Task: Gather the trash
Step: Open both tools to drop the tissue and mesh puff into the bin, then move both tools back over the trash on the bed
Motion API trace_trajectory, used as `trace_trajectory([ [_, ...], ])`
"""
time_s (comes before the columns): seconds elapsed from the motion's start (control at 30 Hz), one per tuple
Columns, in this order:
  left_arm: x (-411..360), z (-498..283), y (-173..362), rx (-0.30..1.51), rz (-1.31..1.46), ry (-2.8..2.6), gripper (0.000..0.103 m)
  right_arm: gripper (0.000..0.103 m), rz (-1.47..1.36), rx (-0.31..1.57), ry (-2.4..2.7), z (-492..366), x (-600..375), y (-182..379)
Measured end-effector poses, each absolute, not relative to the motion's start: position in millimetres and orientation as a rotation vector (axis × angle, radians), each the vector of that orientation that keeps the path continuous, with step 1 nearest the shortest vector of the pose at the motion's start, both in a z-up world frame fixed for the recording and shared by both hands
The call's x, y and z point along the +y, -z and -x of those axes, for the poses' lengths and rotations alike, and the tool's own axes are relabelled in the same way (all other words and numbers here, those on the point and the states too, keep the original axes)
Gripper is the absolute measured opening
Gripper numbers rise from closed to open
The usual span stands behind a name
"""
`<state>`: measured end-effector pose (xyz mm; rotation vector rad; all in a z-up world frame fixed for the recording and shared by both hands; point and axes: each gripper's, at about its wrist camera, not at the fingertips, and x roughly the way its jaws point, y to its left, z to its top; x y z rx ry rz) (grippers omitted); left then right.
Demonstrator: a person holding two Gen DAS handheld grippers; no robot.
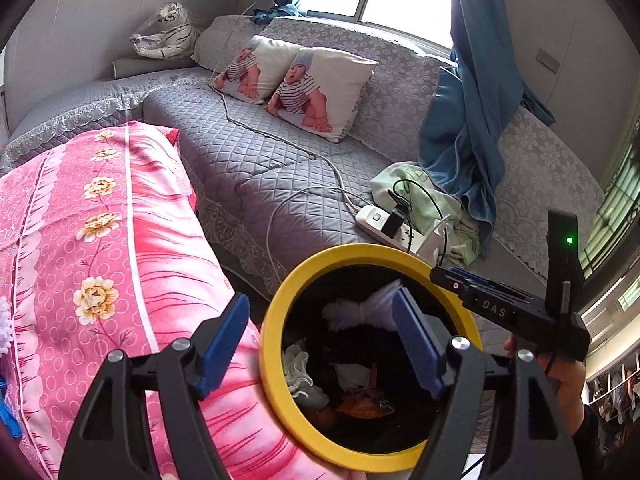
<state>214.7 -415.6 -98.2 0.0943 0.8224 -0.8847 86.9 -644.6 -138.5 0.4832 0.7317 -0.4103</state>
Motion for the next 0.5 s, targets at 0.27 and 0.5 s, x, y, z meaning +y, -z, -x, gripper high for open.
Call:
trace_trajectory([
  [0.27,-359.1,-235.5,83.6,0.781,-0.040,0.812,0.073,0.038,-0.439,0.719,0.369,-96.2,-623.5,117.9],
  [0.5,-271.2,-254.1,70.6,0.730,-0.016,0.681,0.078,0.038,-0.380,0.707,0.254,-131.1,-579.6,99.5],
])
